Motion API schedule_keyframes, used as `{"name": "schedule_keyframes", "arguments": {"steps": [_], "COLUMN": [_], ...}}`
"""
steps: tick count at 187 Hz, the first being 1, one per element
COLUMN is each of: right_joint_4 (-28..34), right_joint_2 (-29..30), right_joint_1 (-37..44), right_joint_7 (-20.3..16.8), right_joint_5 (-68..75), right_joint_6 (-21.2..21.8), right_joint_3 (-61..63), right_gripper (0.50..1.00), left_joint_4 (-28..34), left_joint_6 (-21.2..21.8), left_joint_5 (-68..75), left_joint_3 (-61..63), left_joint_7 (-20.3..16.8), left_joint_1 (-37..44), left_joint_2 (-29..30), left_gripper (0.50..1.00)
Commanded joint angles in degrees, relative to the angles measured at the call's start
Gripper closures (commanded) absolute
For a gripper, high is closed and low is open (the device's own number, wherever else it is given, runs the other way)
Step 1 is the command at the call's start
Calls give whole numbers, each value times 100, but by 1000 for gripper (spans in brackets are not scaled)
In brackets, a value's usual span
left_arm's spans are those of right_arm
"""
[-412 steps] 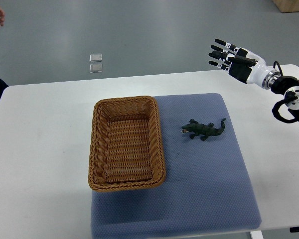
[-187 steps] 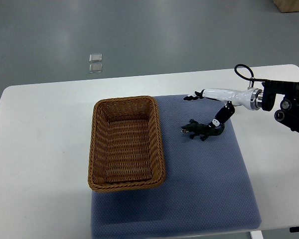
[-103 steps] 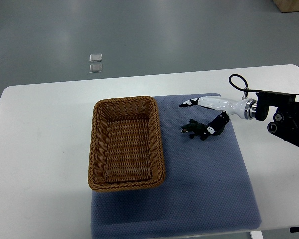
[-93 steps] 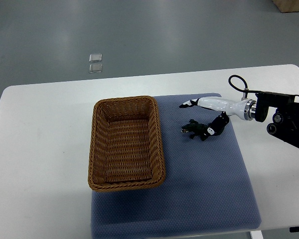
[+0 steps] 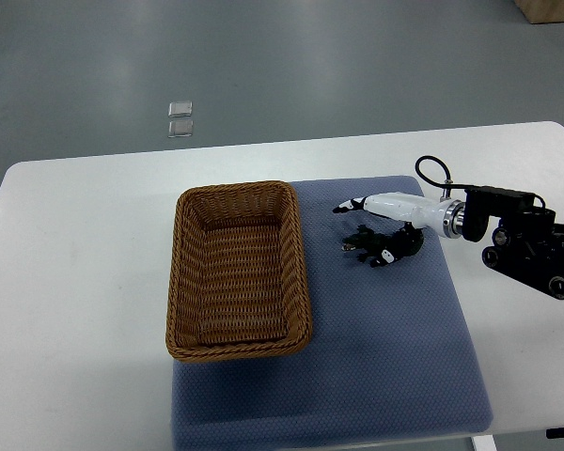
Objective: Place crocodile in brown basket with right hand
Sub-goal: 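Close the right hand fingers around the green crocodile, then lift the crocodile with the right hand off the mat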
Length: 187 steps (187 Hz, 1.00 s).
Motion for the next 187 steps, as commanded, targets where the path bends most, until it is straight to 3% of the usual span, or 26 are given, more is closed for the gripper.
{"name": "schedule_keyframes", "arguments": {"steps": [1, 54, 106, 171, 187], "right_joint_4": [-135, -135, -91, -82, -82], "right_joint_2": [43, 43, 35, 17, 17], "right_joint_1": [17, 44, 70, 79, 114], "right_joint_7": [-51, -51, -34, 1, 10], "right_joint_5": [1, -8, -8, -43, -35], "right_joint_6": [-12, -12, -12, -12, -12], "right_joint_3": [-14, -23, -23, -32, -32], "right_gripper": [579, 603, 699, 705, 736], "left_joint_4": [0, 0, 0, 0, 0], "left_joint_6": [0, 0, 0, 0, 0], "left_joint_5": [0, 0, 0, 0, 0], "left_joint_3": [0, 0, 0, 0, 0], "left_joint_7": [0, 0, 0, 0, 0], "left_joint_1": [0, 0, 0, 0, 0], "left_joint_2": [0, 0, 0, 0, 0], "left_gripper": [500, 500, 500, 500, 500]}}
